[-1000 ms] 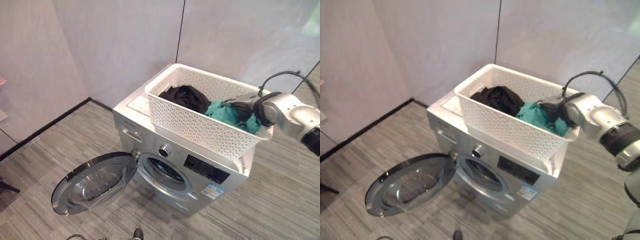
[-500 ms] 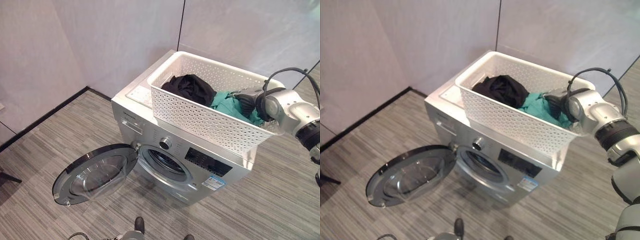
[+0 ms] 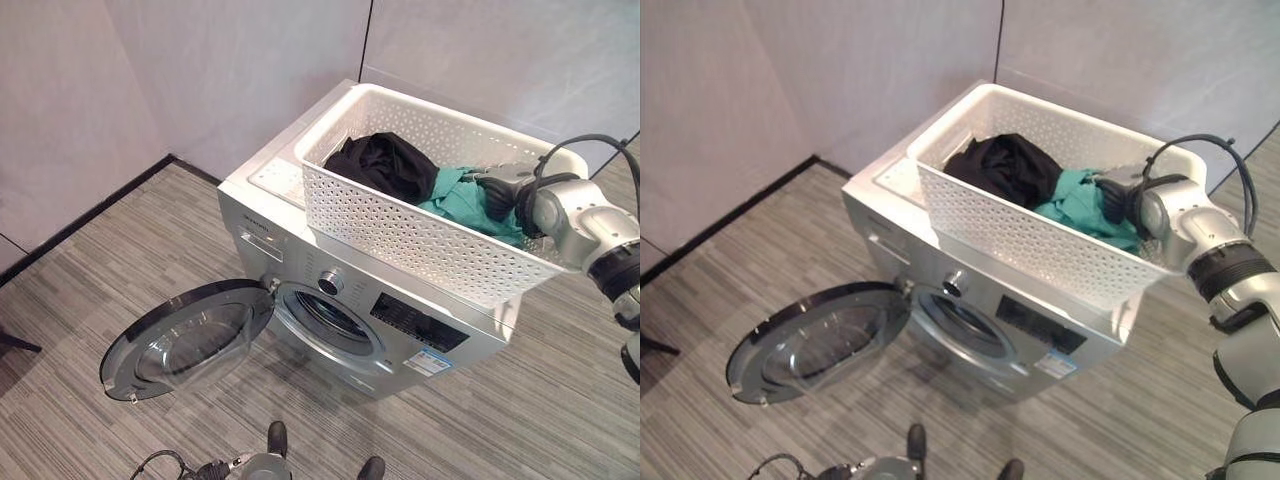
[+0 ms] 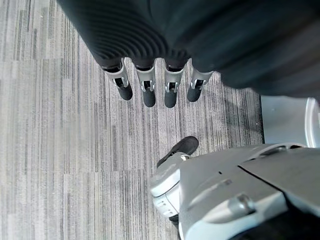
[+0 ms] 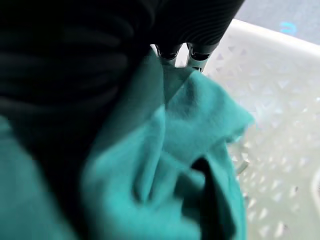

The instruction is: Grab the laundry basket,head to the washer,open it,put in the laundry and shut it.

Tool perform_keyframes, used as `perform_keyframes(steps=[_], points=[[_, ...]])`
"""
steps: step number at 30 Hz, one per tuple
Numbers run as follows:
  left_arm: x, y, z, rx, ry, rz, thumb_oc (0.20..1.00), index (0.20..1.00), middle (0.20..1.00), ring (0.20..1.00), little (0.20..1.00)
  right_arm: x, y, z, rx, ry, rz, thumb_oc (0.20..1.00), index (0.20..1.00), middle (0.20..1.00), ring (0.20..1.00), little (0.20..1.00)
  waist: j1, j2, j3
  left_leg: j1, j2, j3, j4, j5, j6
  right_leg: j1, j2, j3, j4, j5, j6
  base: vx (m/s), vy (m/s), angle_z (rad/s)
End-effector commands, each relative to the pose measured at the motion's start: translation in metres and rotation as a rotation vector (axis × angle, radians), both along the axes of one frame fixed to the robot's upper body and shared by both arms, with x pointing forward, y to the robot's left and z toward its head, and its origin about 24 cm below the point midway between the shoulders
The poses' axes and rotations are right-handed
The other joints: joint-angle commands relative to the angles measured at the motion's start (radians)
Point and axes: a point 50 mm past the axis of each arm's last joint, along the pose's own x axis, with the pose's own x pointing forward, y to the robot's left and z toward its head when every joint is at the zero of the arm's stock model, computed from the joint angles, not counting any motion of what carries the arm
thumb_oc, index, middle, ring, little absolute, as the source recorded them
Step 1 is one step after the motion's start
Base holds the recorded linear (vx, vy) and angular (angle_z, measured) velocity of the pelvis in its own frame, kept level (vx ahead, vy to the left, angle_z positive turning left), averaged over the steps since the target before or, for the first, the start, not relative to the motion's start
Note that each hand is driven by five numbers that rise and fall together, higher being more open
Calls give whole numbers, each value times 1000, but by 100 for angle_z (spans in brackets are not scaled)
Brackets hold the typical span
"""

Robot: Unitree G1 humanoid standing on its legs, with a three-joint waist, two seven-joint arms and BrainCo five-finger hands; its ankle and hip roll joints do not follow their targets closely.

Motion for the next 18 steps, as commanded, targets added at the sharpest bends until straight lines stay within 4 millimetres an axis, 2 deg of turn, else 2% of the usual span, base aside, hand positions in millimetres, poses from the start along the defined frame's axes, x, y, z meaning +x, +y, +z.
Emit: perform_keyframes(steps=[1, 6, 7, 11, 18], points=[[4, -15, -3, -35, 3, -24, 1000, 1000, 1000, 1000, 1000, 3, -1, 26, 61, -133, -18, 200, 200, 200, 200, 200, 27, -60, 14, -22, -17, -37, -6, -7, -23, 13, -37, 65, -15, 30, 59, 0, 0, 0], [4, -12, -2, -26, 4, -22, 1000, 1000, 1000, 1000, 1000, 2, 0, 24, 83, -137, -20, 200, 200, 200, 200, 200, 30, -65, 17, -31, -17, -29, -5, 13, -14, 8, -41, 48, -12, 43, 49, -43, 7, 7], [-42, 46, 7, 114, 67, 162, 1000, 1000, 1000, 1000, 1000, -27, -44, 133, 264, -585, -56, 200, 200, 200, 200, 200, -13, -23, 106, -61, 13, 42, 138, -77, -19, -35, -45, 92, 106, -35, 27, 8, 4, 11], [-34, 54, 10, 134, 37, 173, 1000, 1000, 1000, 1000, 1000, -27, -45, 131, 294, -584, -58, 200, 200, 200, 200, 200, 1, -51, 115, -66, 7, 26, 102, -55, -23, -42, -46, 71, 90, -18, 34, -5, -23, 4], [-30, 53, 11, 136, 34, 156, 1000, 1000, 1000, 1000, 1000, -27, -35, 137, 299, -601, -18, 200, 200, 200, 200, 200, 7, -72, 125, -82, 9, 12, 128, -70, -24, -41, -49, 67, 82, -16, 33, 13, -10, 4]])
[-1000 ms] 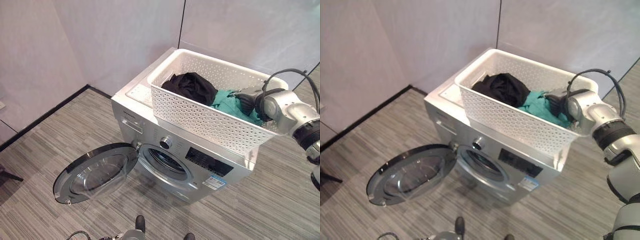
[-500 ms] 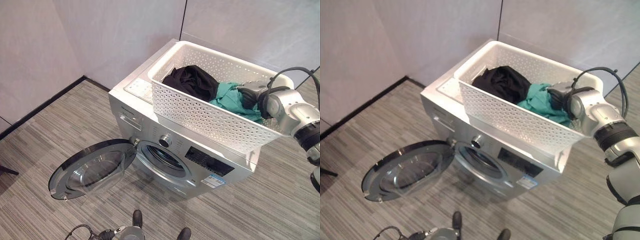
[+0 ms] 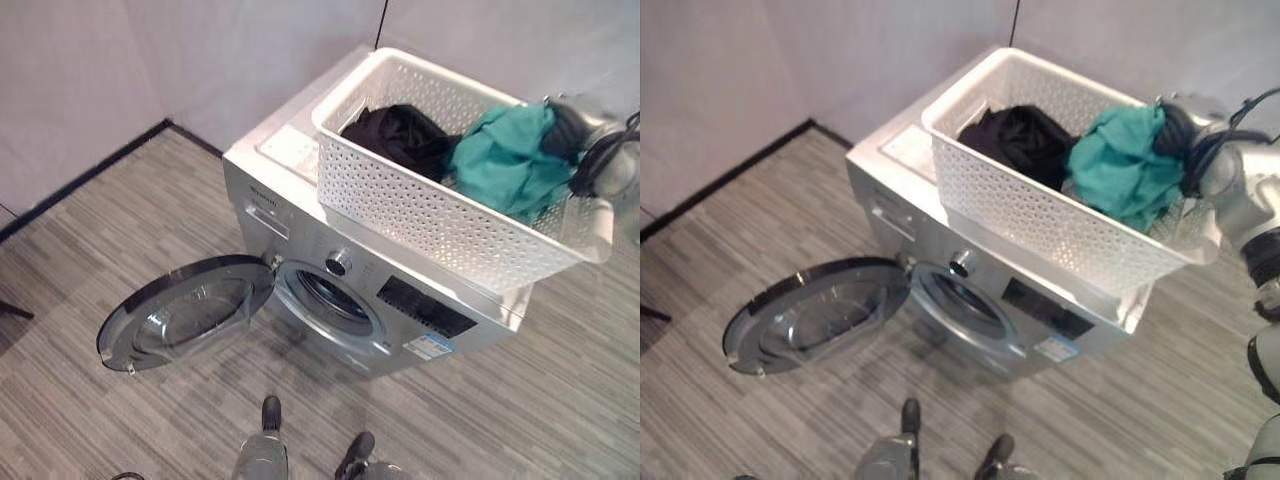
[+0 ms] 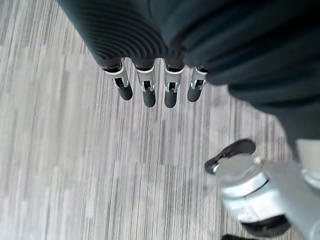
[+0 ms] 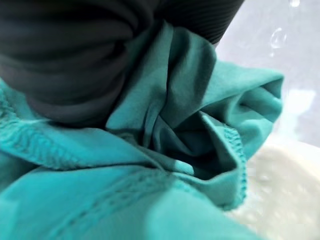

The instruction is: Grab the laundry basket,head to the washer,open it,put in the laundry and shut it.

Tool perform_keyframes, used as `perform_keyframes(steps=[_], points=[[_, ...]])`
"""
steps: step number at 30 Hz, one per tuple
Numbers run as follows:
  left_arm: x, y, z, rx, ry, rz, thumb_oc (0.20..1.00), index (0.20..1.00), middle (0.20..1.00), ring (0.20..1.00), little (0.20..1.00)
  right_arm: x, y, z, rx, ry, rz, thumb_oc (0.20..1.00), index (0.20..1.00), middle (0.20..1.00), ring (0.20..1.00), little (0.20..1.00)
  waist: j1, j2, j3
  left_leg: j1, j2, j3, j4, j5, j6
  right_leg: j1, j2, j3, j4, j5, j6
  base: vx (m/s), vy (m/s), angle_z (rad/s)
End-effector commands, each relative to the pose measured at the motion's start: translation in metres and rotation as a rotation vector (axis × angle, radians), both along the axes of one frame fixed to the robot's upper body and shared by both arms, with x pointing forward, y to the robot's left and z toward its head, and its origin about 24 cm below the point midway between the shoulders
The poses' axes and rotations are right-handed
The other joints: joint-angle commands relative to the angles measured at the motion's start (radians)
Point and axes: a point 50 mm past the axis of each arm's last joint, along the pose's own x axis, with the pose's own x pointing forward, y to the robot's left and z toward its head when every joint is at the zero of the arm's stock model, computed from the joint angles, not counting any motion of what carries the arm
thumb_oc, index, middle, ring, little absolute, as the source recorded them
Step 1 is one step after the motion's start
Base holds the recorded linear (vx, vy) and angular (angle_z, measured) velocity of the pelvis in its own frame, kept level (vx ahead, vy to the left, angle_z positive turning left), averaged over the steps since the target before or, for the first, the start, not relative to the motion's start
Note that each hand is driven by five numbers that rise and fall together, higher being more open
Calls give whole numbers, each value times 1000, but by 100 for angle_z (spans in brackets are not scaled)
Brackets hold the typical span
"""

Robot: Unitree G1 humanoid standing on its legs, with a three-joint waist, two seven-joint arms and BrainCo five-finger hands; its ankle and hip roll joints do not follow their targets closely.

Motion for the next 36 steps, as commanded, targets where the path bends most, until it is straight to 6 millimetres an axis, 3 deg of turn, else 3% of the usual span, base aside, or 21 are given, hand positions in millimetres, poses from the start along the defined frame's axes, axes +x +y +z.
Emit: perform_keyframes(steps=[1, 7, 15, 16, 20, 21, 22, 23, 27, 36], points=[[2, 14, 5, 41, -11, 12, 1000, 1000, 1000, 1000, 1000, -13, 5, 58, 26, -205, 28, 200, 200, 200, 200, 200, 5, -49, 4, -34, 0, 33, 83, -73, -20, 9, -27, 73, -19, 20, 38, 25, -34, 7], [7, 15, 7, 50, -28, -1, 1000, 1000, 1000, 1000, 1000, -14, 18, 65, 32, -273, 84, 200, 200, 200, 200, 200, 15, -63, 2, -27, 1, 26, 98, -88, -19, 23, -25, 64, -16, 14, 37, 31, -8, 8], [8, 11, 5, 50, -31, -16, 1000, 1000, 1000, 1000, 1000, -18, 24, 80, 81, -380, 111, 200, 200, 200, 200, 200, 20, -48, -44, 24, -12, 24, 61, -87, -16, 58, -32, 57, -24, 13, 46, 51, 11, 2], [7, 6, 3, 46, -26, -16, 1000, 1000, 1000, 1000, 1000, -24, 29, 93, 144, -502, 147, 200, 200, 200, 200, 200, 16, -40, -75, 63, -15, 31, 29, -78, -14, 83, -33, 54, -32, 12, 51, 104, -5, 0], [7, 4, 2, 46, -26, -14, 1000, 1000, 1000, 1000, 1000, -27, 35, 99, 203, -565, 186, 200, 200, 200, 200, 200, 14, -40, -96, 84, -11, 31, 0, -60, -17, 95, -29, 44, -24, 4, 51, 22, -5, 0], [10, 1, 2, 44, -31, -22, 1000, 1000, 1000, 1000, 1000, -27, 40, 103, 323, -599, 245, 200, 200, 200, 200, 200, 13, -39, -109, 95, -10, 30, -18, -50, -17, 101, -27, 41, -22, 0, 51, 0, 0, 0], [10, 1, 2, 44, -31, -22, 1000, 1000, 1000, 1000, 1000, -27, 40, 103, 323, -599, 245, 200, 200, 200, 200, 200, 12, -39, -109, 95, -10, 30, -19, -50, -17, 101, -27, 40, -23, 0, 51, 0, 0, 0], [13, -5, 0, 45, -42, -25, 1000, 1000, 1000, 1000, 1000, -18, 45, 102, 794, -681, 381, 200, 200, 200, 200, 200, 15, -33, -119, 105, -11, 30, -27, -44, -16, 107, -24, 40, -23, 0, 50, 0, 0, 0], [16, -3, 1, 55, -63, 3, 1000, 1000, 1000, 1000, 1000, -19, 86, 122, 976, -689, 593, 200, 200, 200, 200, 200, -3, -24, -145, 112, -8, 36, -61, -14, -25, 106, -21, 43, -25, 5, 52, -3, 9, -1], [10, -3, 0, 90, -45, 15, 1000, 1000, 1000, 1000, 1000, -46, 126, 146, 1281, -775, 981, 200, 200, 200, 200, 200, -19, -11, -179, 128, -12, 41, -63, -5, -16, 129, -33, 15, -16, 22, 45, 8, 21, 1]])
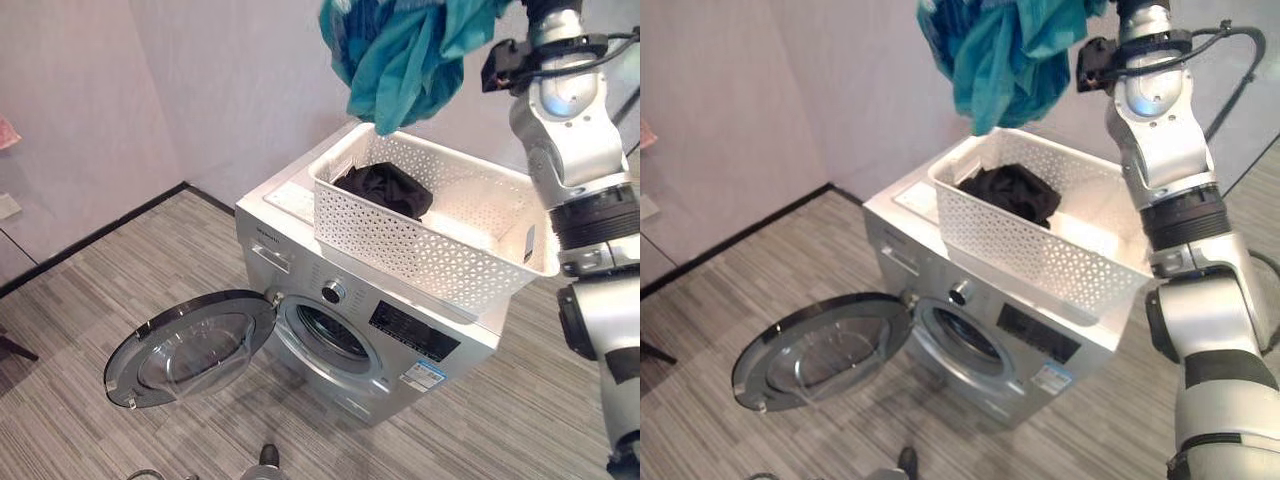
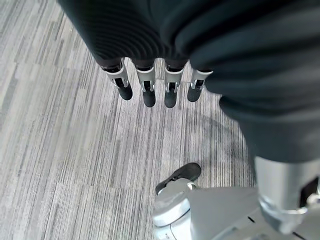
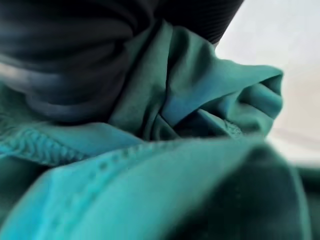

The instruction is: Grab the laundry basket,head to the washer,open it,put in the laundry and shut it.

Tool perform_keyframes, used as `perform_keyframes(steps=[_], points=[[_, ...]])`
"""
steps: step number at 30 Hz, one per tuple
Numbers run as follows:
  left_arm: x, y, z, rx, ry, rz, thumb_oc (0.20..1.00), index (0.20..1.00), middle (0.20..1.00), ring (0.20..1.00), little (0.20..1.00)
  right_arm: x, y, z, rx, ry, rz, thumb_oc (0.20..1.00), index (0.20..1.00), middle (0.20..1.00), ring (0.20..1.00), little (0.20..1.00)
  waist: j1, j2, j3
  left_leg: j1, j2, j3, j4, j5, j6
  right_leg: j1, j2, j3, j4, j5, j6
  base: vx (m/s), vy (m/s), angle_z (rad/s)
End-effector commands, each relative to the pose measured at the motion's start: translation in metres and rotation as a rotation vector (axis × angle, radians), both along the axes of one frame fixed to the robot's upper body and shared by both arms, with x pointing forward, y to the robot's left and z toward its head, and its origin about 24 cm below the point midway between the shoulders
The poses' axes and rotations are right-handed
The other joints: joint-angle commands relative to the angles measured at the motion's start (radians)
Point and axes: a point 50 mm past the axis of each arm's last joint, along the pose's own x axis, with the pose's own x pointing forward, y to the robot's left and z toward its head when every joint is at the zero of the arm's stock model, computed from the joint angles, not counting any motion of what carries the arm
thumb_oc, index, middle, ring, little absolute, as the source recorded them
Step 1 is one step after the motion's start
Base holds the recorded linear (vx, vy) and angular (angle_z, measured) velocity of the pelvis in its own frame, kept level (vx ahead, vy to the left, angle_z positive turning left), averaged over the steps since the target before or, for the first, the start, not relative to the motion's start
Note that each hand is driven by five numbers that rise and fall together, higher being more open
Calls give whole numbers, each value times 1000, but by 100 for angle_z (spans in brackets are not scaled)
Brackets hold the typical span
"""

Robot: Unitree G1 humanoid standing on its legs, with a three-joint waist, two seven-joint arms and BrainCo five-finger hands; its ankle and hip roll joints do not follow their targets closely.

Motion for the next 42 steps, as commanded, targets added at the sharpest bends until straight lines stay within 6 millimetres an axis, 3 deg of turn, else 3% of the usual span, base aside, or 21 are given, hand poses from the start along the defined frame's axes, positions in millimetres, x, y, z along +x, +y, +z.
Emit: perform_keyframes(steps=[1, 3, 6, 11, 12, 15, 16, 19, 23, 24, 27, 29, 31, 32, 34, 35, 37, 38, 40, 41, 42], points=[[6, 15, 5, 74, -1, 15, 1000, 1000, 1000, 1000, 1000, -29, 5, 53, 176, -217, 138, 200, 200, 200, 200, 200, 4, -51, -7, 5, -4, 60, -6, -10, -18, 12, -29, 39, -23, 56, 43, 32, 36, 4], [4, 13, 4, 71, 3, 23, 1000, 1000, 1000, 1000, 1000, -34, 12, 46, 178, -234, 185, 200, 200, 200, 200, 200, 1, -46, -13, 10, -7, 64, -7, -12, -17, 17, -31, 42, -24, 59, 44, 16, 16, 2], [2, 2, 1, 51, 2, 30, 1000, 1000, 1000, 1000, 1000, -47, 32, -15, 208, -179, 414, 200, 200, 200, 200, 200, -9, -28, -15, 30, -8, 75, -7, -19, -11, 26, -35, 53, -16, 58, 41, -17, 15, -1], [0, -9, -3, 27, 9, 20, 1000, 1000, 1000, 1000, 1000, -58, 55, -81, 269, -18, 630, 200, 200, 200, 200, 200, -16, -13, -8, 45, -5, 89, -4, -22, -10, 33, -36, 57, -19, 53, 38, -1, -9, -12], [0, -15, -4, 8, 3, 12, 1000, 1000, 1000, 1000, 1000, -69, 65, -117, 295, 90, 734, 200, 200, 200, 200, 200, -17, -3, 1, 50, -5, 94, -3, -22, -8, 37, -35, 52, -17, 49, 36, 9, -19, -13], [0, -17, -4, 7, -1, 2, 1000, 1000, 1000, 1000, 1000, -77, 74, -142, 308, 182, 800, 200, 200, 200, 200, 200, -18, 2, 8, 50, -3, 96, -2, -21, -8, 37, -35, 49, -17, 46, 35, 1, -6, -3], [0, -17, -4, 6, -4, -1, 1000, 1000, 1000, 1000, 1000, -79, 76, -160, 338, 259, 829, 200, 200, 200, 200, 200, -17, 5, 15, 47, -3, 95, -2, -19, -8, 35, -35, 47, -18, 47, 35, 0, 0, 0], [1, -16, -4, 6, -8, -9, 1000, 1000, 1000, 1000, 1000, -82, 78, -178, 352, 334, 844, 200, 200, 200, 200, 200, -15, 7, 22, 43, -3, 93, -1, -19, -8, 35, -36, 43, -19, 47, 36, 14, 2, 2], [0, -16, -3, 8, -11, -67, 1000, 1000, 1000, 1000, 1000, -96, 66, -227, 406, 516, 856, 200, 200, 200, 200, 200, -24, 12, 53, 42, -17, 86, 49, -76, -4, 44, -57, 52, -4, 34, 54, 32, 95, 2], [4, -14, -2, 17, -21, -116, 1000, 1000, 1000, 1000, 1000, -107, 63, -254, 434, 625, 877, 200, 200, 200, 200, 200, -34, 20, 83, 4, -29, 116, 123, -101, 10, 28, -88, 57, 1, 73, 57, -54, 244, -3], [9, -17, -2, 8, -35, -173, 1000, 1000, 1000, 1000, 1000, -117, 58, -272, 453, 698, 881, 200, 200, 200, 200, 200, -53, 34, 98, 2, -49, 139, 138, -122, 18, 15, -115, 80, 5, 114, 77, -16, 234, -24], [21, -19, 1, 7, -74, -194, 1000, 1000, 1000, 1000, 1000, -123, 57, -287, 461, 760, 889, 200, 200, 200, 200, 200, -79, 49, 115, -8, -73, 160, 147, -129, 23, -12, -149, 110, 12, 179, 101, -31, 228, -28], [24, -17, 2, 9, -86, -180, 1000, 1000, 1000, 1000, 1000, -125, 58, -294, 467, 790, 895, 200, 200, 200, 200, 200, -86, 55, 119, -8, -76, 169, 144, -132, 24, -17, -159, 111, 7, 191, 105, -7, 149, -30], [21, -11, 2, 37, -64, -176, 1000, 1000, 1000, 1000, 1000, -131, 63, -308, 476, 865, 916, 200, 200, 200, 200, 200, -97, 63, 121, 11, -74, 199, 140, -152, 13, -21, -163, 73, 6, 180, 115, 42, 212, -25], [19, -4, 3, 65, -53, -163, 1000, 1000, 1000, 1000, 1000, -135, 66, -322, 498, 937, 920, 200, 200, 200, 200, 200, -99, 63, 129, 39, -65, 239, 132, -161, 11, -37, -150, 16, 59, 147, 111, 16, 185, -66], [20, 0, 5, 62, -64, -131, 1000, 1000, 1000, 1000, 1000, -138, 66, -331, 500, 981, 926, 200, 200, 200, 200, 200, -114, 68, 145, 51, -64, 252, 127, -154, 22, -73, -113, 17, 178, 91, 96, -49, 154, -108], [19, 0, 5, 57, -65, -132, 1000, 1000, 1000, 1000, 1000, -141, 65, -334, 502, 996, 937, 200, 200, 200, 200, 200, -121, 71, 149, 54, -68, 252, 127, -154, 27, -90, -95, 30, 220, 67, 89, -42, 107, -59], [20, 2, 6, 51, -80, -127, 1000, 1000, 1000, 1000, 1000, -144, 62, -340, 498, 1025, 948, 200, 200, 200, 200, 200, -134, 76, 156, 56, -86, 245, 134, -155, 44, -118, -24, 39, 302, 29, 80, -51, 104, -20], [14, 1, 5, 33, -78, -81, 1000, 1000, 1000, 1000, 1000, -143, 56, -347, 519, 1047, 912, 200, 200, 200, 200, 200, -133, 67, 154, 35, -113, 240, 162, -145, 44, -97, 87, 77, 248, -51, 39, -60, 62, -12], [14, 1, 5, 33, -78, -81, 1000, 1000, 1000, 1000, 1000, -143, 56, -347, 519, 1047, 912, 200, 200, 200, 200, 200, -131, 66, 155, 35, -112, 241, 163, -145, 43, -96, 88, 78, 246, -52, 38, -39, -15, 0], [10, 1, 4, 23, -69, -65, 1000, 1000, 1000, 1000, 1000, -143, 55, -349, 520, 1055, 904, 200, 200, 200, 200, 200, -125, 65, 152, 30, -115, 243, 163, -138, 38, -83, 111, 89, 218, -77, 14, -31, -43, 9]])
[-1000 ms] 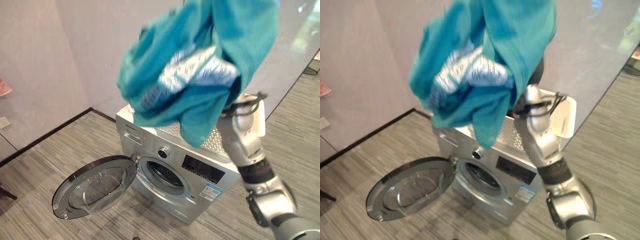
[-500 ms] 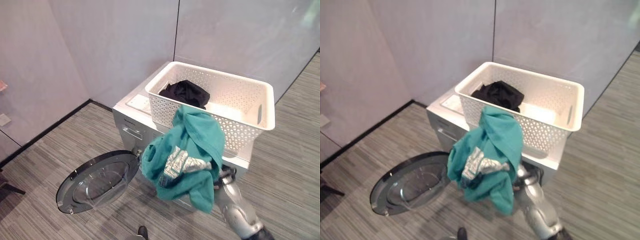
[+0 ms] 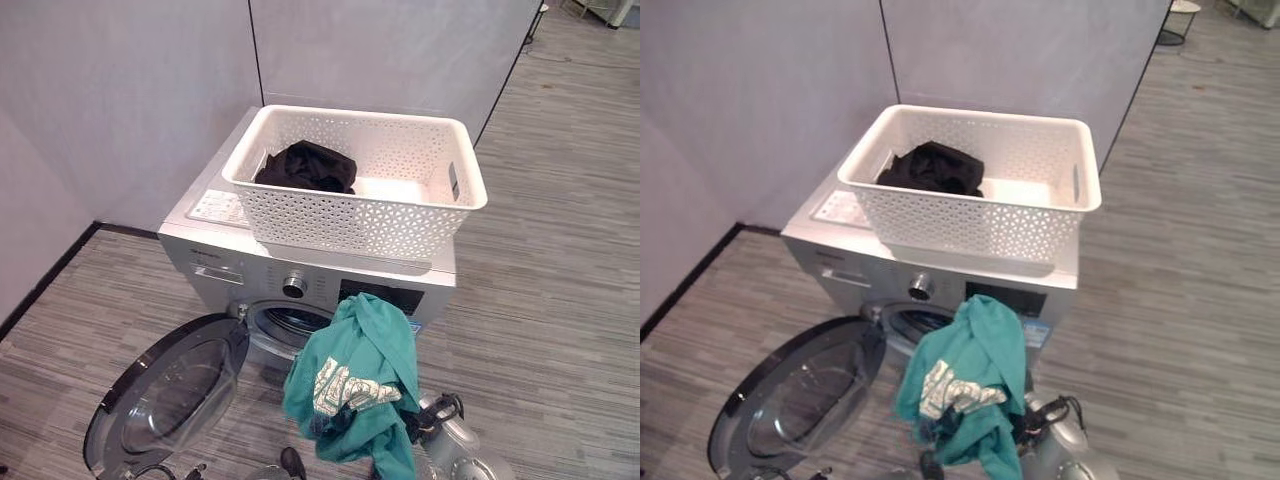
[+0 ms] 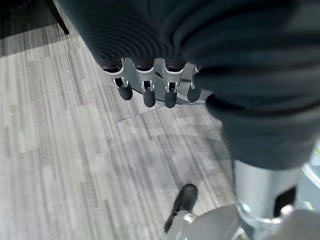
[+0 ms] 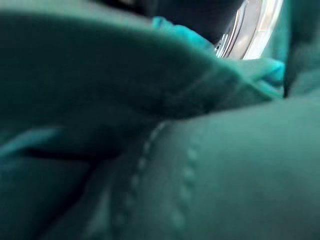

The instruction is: Grab the laundry basket,head to the washer,open it,put in the laundry and shut it.

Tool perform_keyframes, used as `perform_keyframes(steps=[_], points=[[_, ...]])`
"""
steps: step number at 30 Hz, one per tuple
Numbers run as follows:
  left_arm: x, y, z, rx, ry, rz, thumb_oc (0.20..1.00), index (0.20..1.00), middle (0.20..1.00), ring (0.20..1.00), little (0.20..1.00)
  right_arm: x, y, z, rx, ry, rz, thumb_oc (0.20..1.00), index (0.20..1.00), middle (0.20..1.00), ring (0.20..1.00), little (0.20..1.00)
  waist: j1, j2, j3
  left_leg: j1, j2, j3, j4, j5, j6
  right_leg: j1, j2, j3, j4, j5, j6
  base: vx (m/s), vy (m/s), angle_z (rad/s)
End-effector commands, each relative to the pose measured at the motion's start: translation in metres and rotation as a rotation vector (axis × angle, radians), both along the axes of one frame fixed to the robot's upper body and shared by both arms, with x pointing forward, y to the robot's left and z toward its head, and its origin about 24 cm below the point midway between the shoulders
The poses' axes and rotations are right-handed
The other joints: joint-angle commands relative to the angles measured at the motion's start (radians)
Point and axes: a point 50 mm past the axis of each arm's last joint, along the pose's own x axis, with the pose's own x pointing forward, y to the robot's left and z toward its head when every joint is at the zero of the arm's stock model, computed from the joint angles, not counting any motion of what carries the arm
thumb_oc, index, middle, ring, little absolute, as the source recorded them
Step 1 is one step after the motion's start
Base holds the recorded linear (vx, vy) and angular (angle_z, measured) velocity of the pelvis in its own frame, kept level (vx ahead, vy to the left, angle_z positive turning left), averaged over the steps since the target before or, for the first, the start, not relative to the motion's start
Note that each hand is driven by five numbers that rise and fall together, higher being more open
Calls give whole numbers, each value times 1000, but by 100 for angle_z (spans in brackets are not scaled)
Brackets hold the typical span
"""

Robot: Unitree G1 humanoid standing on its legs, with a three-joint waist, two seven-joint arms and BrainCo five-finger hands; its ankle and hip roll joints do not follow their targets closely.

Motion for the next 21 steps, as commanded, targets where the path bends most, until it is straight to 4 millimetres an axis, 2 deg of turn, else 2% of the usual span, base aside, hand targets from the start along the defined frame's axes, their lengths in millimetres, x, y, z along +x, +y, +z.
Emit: perform_keyframes(steps=[1, 3, 4, 5, 6, 7, 8, 9, 10, 11, 12, 13, 14, 15, 16, 17, 18, 20, 21], points=[[1, 7, 1, 1, 2, 36, 1000, 1000, 1000, 1000, 1000, 22, 11, 36, 129, -169, 17, 200, 200, 200, 200, 200, 25, 0, 16, -34, -60, 3, 105, -42, -58, 116, 119, -3, -170, 85, -56, -36, -67, 4], [-5, 3, -1, -13, 24, 39, 1000, 1000, 1000, 1000, 1000, 22, 7, 36, 115, -173, 12, 200, 200, 200, 200, 200, 33, 5, 2, -49, -52, 1, 125, -42, -73, 145, 147, 30, -236, 68, -78, -14, -87, -8], [-9, 0, -2, -34, 27, 64, 1000, 1000, 1000, 1000, 1000, 26, 4, 38, 88, -187, 11, 200, 200, 200, 200, 200, 42, 8, 2, -80, -38, -3, 187, -51, -91, 170, 161, 57, -285, 63, -96, -13, -68, -9], [-9, -1, -2, -34, 27, 64, 1000, 1000, 1000, 1000, 1000, 26, 4, 38, 88, -187, 11, 200, 200, 200, 200, 200, 42, 8, 3, -81, -36, -2, 191, -52, -92, 171, 162, 57, -287, 64, -97, -56, -95, -2], [-11, -4, -4, -57, 26, 95, 1000, 1000, 1000, 1000, 1000, 27, -2, 39, 57, -197, 10, 200, 200, 200, 200, 200, 55, 11, 19, -117, -10, -35, 288, -30, -128, 191, 168, 77, -308, 57, -113, -122, -79, -2], [-10, -6, -4, -64, 28, 96, 1000, 1000, 1000, 1000, 1000, 29, -3, 40, 44, -205, 18, 200, 200, 200, 200, 200, 66, 12, 31, -141, -6, -70, 333, -3, -138, 196, 172, 79, -324, 76, -126, -152, -81, 0], [-9, -8, -5, -64, 28, 86, 1000, 1000, 1000, 1000, 1000, 30, -6, 40, 12, -214, 22, 200, 200, 200, 200, 200, 77, 10, 43, -161, -17, -130, 374, 11, -163, 201, 171, 87, -322, 75, -131, -149, -11, -22], [-8, -12, -5, -75, 30, 69, 1000, 1000, 1000, 1000, 1000, 31, -11, 41, -16, -217, 12, 200, 200, 200, 200, 200, 70, 7, 49, -170, 4, -180, 392, 14, -169, 201, 158, 88, -320, 75, -129, -24, 134, -30], [-5, -13, -5, -77, 29, 41, 1000, 1000, 1000, 1000, 1000, 29, -18, 40, -18, -209, -23, 200, 200, 200, 200, 200, 32, 2, 43, -132, 117, -111, 332, -16, -158, 199, 123, 78, -307, 65, -110, -64, 242, -17], [-2, -12, -4, -70, 19, 28, 1000, 1000, 1000, 1000, 1000, 29, -18, 42, -22, -219, -15, 200, 200, 200, 200, 200, 37, 5, 41, -148, 129, -147, 286, 6, -135, 180, 110, 83, -304, 76, -113, -24, 266, 34], [-1, -11, -4, -65, 15, 28, 1000, 1000, 1000, 1000, 1000, 29, -19, 42, -27, -220, -15, 200, 200, 200, 200, 200, 35, 6, 39, -150, 137, -172, 273, 13, -133, 174, 105, 89, -300, 73, -113, -52, 244, 49], [1, -10, -3, -60, 7, 23, 1000, 1000, 1000, 1000, 1000, 29, -19, 42, -38, -219, -14, 200, 200, 200, 200, 200, 36, 9, 39, -151, 163, -218, 253, 40, -142, 171, 98, 105, -292, 69, -108, 19, 139, 11], [1, -10, -3, -60, 7, 23, 1000, 1000, 1000, 1000, 1000, 29, -19, 42, -38, -219, -14, 200, 200, 200, 200, 200, 35, 9, 40, -151, 163, -218, 253, 40, -142, 171, 98, 105, -292, 69, -108, 59, 304, -38], [9, -10, -1, -53, -12, 0, 1000, 1000, 1000, 1000, 1000, 28, -21, 44, -54, -231, -9, 200, 200, 200, 200, 200, 17, 21, 41, -139, 243, -242, 191, 107, -169, 164, 72, 115, -276, 63, -92, 46, 208, -58], [9, -10, -1, -53, -12, 0, 1000, 1000, 1000, 1000, 1000, 28, -21, 44, -55, -231, -10, 200, 200, 200, 200, 200, 18, 20, 46, -132, 242, -240, 189, 107, -171, 167, 70, 117, -271, 59, -92, 64, 386, -38], [19, -10, 1, -50, -36, -29, 1000, 1000, 1000, 1000, 1000, 28, -22, 45, -74, -242, -3, 200, 200, 200, 200, 200, 12, 30, 51, -128, 268, -255, 156, 135, -184, 156, 52, 124, -251, 58, -75, 39, 392, 14], [29, -8, 4, -40, -66, -40, 1000, 1000, 1000, 1000, 1000, 29, -24, 47, -96, -258, 5, 200, 200, 200, 200, 200, 9, 43, 65, -105, 260, -298, 150, 131, -192, 138, 30, 144, -201, 50, -62, 54, 531, 13], [38, -11, 6, -42, -101, -61, 1000, 1000, 1000, 1000, 1000, 24, -30, 45, -125, -249, 1, 200, 200, 200, 200, 200, -5, 43, 73, -120, 218, -302, 207, 50, -187, 143, -15, 156, -180, 48, -38, 69, 459, -13], [43, -14, 7, -53, -114, -73, 1000, 1000, 1000, 1000, 1000, 22, -34, 42, -139, -236, -19, 200, 200, 200, 200, 200, -6, 38, 83, -147, 188, -305, 273, 14, -181, 154, -48, 160, -178, 59, -29, 56, 288, -11]])
